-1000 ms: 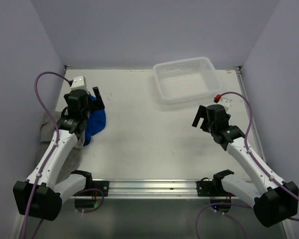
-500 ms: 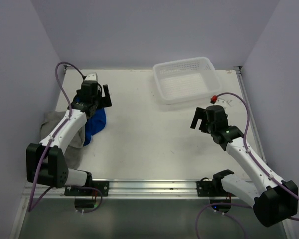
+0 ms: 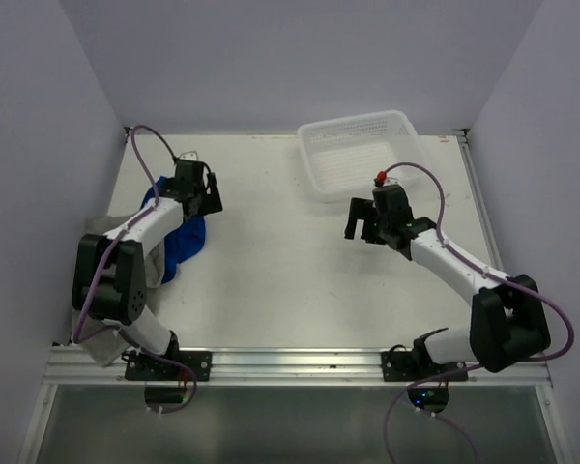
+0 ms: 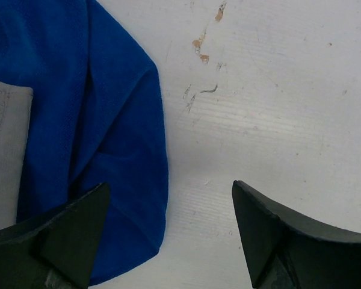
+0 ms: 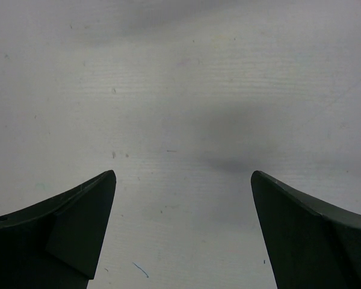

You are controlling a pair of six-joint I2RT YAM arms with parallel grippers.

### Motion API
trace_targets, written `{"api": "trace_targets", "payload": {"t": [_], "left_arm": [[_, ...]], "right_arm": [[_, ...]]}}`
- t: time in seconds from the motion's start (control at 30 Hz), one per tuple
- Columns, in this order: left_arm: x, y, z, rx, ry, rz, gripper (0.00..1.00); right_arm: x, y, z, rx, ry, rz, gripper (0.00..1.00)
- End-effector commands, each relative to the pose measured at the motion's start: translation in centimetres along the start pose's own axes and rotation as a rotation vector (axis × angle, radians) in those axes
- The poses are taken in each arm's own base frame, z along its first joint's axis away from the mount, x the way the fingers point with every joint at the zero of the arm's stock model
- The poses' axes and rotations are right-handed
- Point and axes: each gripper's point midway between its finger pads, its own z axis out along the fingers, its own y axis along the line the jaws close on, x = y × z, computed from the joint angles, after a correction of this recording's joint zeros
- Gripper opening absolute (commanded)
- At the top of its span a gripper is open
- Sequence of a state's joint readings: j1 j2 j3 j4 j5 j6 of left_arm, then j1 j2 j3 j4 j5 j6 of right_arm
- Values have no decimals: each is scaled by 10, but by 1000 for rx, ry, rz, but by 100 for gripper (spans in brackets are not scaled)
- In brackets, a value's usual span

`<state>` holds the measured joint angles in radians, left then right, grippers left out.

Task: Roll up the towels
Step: Move the towel to the center of the board

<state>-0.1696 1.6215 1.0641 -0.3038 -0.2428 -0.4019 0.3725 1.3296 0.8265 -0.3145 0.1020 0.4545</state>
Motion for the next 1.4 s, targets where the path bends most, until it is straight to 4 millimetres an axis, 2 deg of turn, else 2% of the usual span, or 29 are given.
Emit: {"api": "trace_targets", "payload": {"t": [0.0, 0.03, 0.2, 0.27, 0.3, 0.4, 0.43, 0.47, 0.5, 0.6, 0.63, 0.8, 0.93, 1.03, 1.07, 1.1, 1.13, 1.17, 1.2, 1.23, 1.27, 1.33, 1.37], "left_arm": [[-22, -1, 8, -19, -77, -41, 85], [-22, -1, 10, -21, -79, -35, 85], [-12, 11, 21, -92, -49, 0, 84], [-10, 11, 26, -95, -41, 9, 83], [-9, 11, 27, -95, -41, 11, 82], [-4, 11, 34, -99, -25, 12, 81], [-2, 11, 36, -103, -19, 11, 81], [-1, 11, 38, -104, -16, 12, 80], [2, 11, 40, -104, -8, 14, 79], [6, 12, 44, -108, 4, 22, 77], [8, 12, 45, -111, 7, 24, 77], [13, 18, 49, -143, 18, 28, 74], [19, 21, 53, -161, 33, 31, 72], [26, 26, 56, -185, 54, 38, 69], [31, 27, 59, -193, 67, 40, 64], [33, 28, 61, -199, 74, 42, 59], [35, 29, 62, -200, 79, 37, 51], [37, 28, 62, -196, 86, 37, 34], [36, 26, 62, -189, 86, 36, 27], [35, 25, 60, -182, 84, 32, 20], [29, 23, 56, -173, 68, 28, 8], [18, 21, 48, -170, 48, 16, 0], [6, 19, 40, -160, 22, 7, 0]], "right_arm": [[-43, 21, 16, -30, -89, 7, 99], [-54, 26, 19, -31, -105, 12, 99], [-75, 30, 43, 12, -135, 23, 99], [-83, 34, 51, 16, -140, 17, 99], [-94, 39, 53, 8, -162, 19, 99], [-101, 40, 69, 28, -160, 21, 99], [-113, 46, 69, 23, -176, 23, 99], [-110, 45, 80, 35, -158, 20, 99], [-122, 50, 81, 32, -176, 22, 99], [-122, 49, 98, 62, -152, 13, 99], [-132, 53, 98, 60, -164, 15, 99], [-144, 63, 112, 49, -159, 8, 99], [-153, 69, 114, 33, -159, 0, 99], [-156, 74, 103, 14, -145, -14, 99], [-158, 76, 96, 2, -151, -13, 99], [-152, 75, 93, -11, -138, -14, 99], [-160, 79, 76, -31, -167, -10, 99], [-160, 78, 69, -38, -173, -9, 99], [-152, 76, 64, -36, -156, -12, 99], [-152, 75, 56, -43, -159, -8, 99], [-157, 78, 39, -60, -179, 1, 99], [-148, 74, 27, -69, -164, 7, 99], [-152, 76, 10, -87, -188, 21, 99]]}}
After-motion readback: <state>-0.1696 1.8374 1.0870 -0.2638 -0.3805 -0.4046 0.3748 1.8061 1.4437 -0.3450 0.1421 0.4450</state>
